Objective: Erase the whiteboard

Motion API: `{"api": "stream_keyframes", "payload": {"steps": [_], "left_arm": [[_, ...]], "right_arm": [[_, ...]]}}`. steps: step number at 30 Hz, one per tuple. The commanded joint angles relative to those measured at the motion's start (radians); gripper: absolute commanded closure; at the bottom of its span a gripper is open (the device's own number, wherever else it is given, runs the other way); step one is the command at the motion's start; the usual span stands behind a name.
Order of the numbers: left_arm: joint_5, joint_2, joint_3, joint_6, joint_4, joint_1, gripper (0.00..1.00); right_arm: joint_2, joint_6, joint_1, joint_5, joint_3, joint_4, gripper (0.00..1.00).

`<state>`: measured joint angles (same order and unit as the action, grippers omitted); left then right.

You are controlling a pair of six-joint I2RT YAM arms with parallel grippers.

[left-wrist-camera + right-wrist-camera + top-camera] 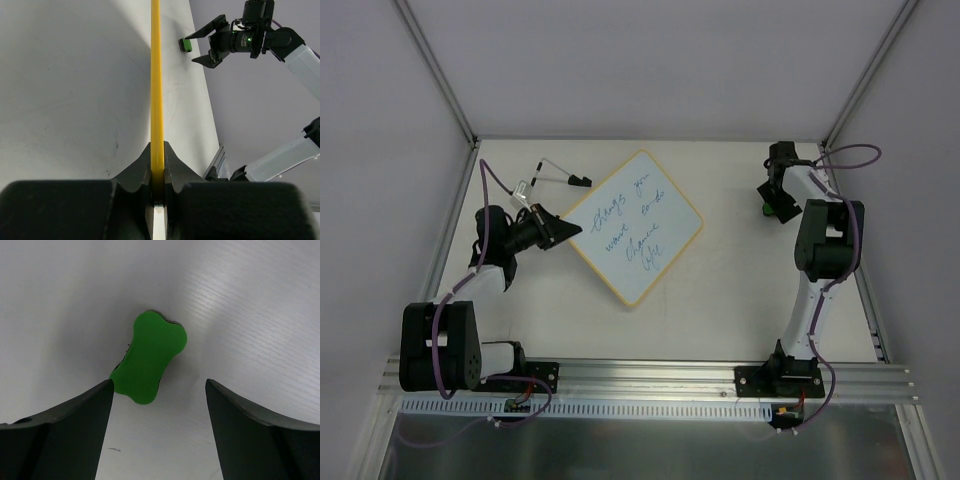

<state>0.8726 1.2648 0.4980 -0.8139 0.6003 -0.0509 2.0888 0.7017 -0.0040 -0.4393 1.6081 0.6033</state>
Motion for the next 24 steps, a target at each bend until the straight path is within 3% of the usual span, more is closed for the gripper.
{"api": "stream_keyframes", "payload": {"steps": [1, 17, 24], "left_arm": [[0.066, -0.045, -0.002, 0.033, 0.125, 0.013, 1.0], [-0.015, -0.09, -0.116, 0.093, 0.161, 0.029, 1.0], [-0.038, -0.12, -0.148, 0.101, 0.165, 0.033, 1.0]], "right_arm": [[0.025, 0.099, -0.024, 0.004, 0.049, 0.018, 0.23], [0.04, 0.148, -0.051, 0.021, 0.044, 0.018, 0.34], [0.01, 0.151, -0.053, 0.014, 0.02, -0.033, 0.19]]}}
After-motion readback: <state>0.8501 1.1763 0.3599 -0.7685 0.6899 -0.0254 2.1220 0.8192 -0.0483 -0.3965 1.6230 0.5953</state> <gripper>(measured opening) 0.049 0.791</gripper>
